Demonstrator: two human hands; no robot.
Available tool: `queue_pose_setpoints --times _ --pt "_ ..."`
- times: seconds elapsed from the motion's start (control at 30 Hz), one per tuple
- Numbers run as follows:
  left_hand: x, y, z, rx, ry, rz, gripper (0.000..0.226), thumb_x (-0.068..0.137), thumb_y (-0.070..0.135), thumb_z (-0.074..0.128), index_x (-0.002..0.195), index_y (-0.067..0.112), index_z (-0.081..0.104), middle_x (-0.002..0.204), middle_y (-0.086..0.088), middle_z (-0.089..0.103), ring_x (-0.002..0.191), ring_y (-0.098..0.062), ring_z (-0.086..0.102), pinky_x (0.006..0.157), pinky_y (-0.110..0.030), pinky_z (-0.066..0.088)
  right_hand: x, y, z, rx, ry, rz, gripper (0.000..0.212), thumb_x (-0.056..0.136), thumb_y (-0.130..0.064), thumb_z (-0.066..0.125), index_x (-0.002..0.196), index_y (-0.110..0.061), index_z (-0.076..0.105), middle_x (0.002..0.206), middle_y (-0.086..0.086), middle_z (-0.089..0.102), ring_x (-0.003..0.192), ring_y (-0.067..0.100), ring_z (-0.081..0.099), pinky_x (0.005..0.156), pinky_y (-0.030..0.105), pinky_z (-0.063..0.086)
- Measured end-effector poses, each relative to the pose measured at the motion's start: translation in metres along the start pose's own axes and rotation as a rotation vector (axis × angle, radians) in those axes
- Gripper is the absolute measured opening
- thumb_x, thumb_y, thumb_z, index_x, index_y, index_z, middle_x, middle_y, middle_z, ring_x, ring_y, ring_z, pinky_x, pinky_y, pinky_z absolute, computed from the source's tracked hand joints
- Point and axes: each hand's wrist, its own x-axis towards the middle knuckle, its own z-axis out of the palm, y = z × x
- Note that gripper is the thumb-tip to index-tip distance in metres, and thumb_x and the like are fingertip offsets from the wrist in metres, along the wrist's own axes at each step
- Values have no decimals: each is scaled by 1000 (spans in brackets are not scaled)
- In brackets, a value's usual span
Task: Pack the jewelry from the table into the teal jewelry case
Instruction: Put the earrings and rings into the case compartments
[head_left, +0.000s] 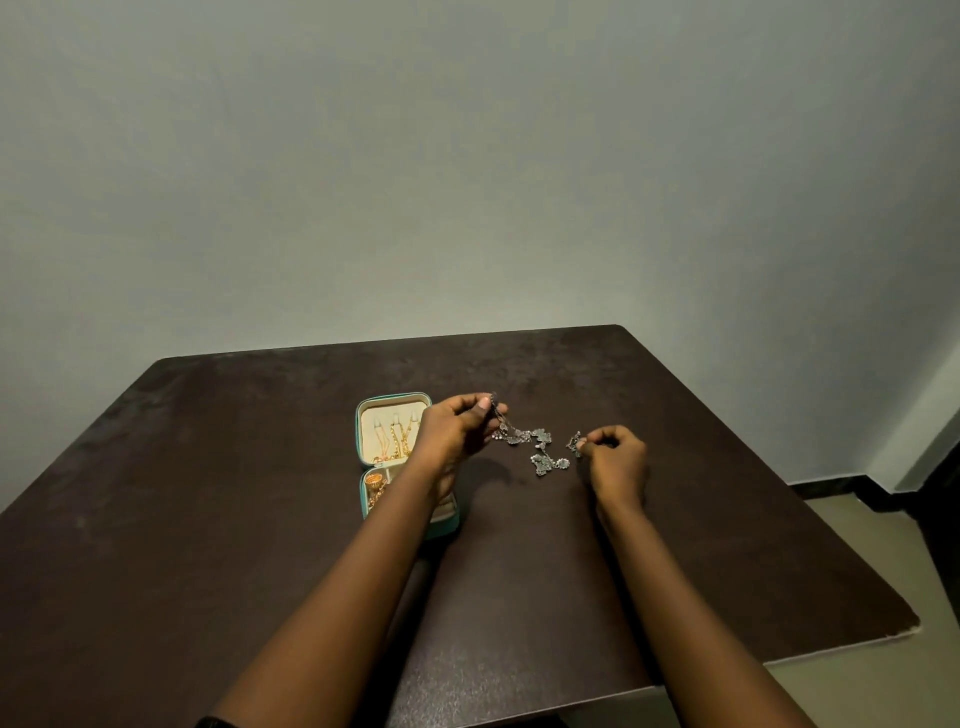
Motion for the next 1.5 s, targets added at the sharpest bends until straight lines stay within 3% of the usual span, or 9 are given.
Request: queue_pose_setpoints --times 0.17,0.37,0.63,0.8,0.93,1.07,1.17,1.27,1.5 --pt "-5 9 -8 -271 -35 -127 10 94 10 51 89 10 60 69 2 73 60 -5 69 57 -19 56 -6 -3 11 55 -59 -49 29 70 0 69 57 -21 53 73 2 64 73 18 59 70 26 42" --pt "-6 16 -25 -339 7 -120 12 93 8 51 86 10 60 67 0 73 60 -5 69 55 -18 57 -10 -4 12 53 -48 -36 29 71 -1 69 58 -21 53 74 1 64 73 16 58 68 23 38" --pt "0 20 -36 -189 42 -41 12 94 14 52 87 16 61 69 7 72 65 -4 69 64 -19 53 -2 -1 15 0 -14 -15 16 73 -3 68 69 -17 61 76 1 65 74 16 56 67 22 37" --pt "-2 19 -31 24 83 116 10 93 8 52 96 7 61 80 -3 67 63 1 65 62 -9 52 3 0 17 -3 -3 -16 13 73 -2 67 72 -14 62 77 2 66 73 17 57 63 23 39" --pt "0 16 -27 60 75 134 9 92 8 54 92 9 63 79 -4 68 67 -5 65 63 -12 53 8 0 20 -56 -25 -52 12 74 -2 67 74 -14 63 77 4 65 72 18 58 64 22 38" --pt "1 14 -25 86 56 126 10 92 10 54 87 13 63 73 1 70 67 -10 66 59 -19 51 13 -3 29 -177 -107 -162 13 78 -9 67 79 -22 66 82 2 67 76 15 61 68 22 41" --pt "5 13 -27 68 63 125 9 92 11 55 90 13 64 75 1 72 68 -9 70 62 -22 52 14 -7 40 -316 -234 -308 12 81 -9 66 91 -11 73 84 3 69 74 14 63 66 15 44" --pt "9 12 -29 31 65 115 9 92 12 54 92 12 64 73 2 73 69 -7 70 55 -16 52 17 -11 56 -581 -356 -471 17 83 -17 65 96 -11 74 100 12 70 100 29 60 88 29 43" --pt "15 5 -35 -59 49 69 10 92 11 54 91 10 63 72 1 73 68 -7 70 60 -18 53 10 -20 83 -833 -413 -572 21 86 -26 61 99 -14 72 102 16 70 105 36 57 84 34 47"
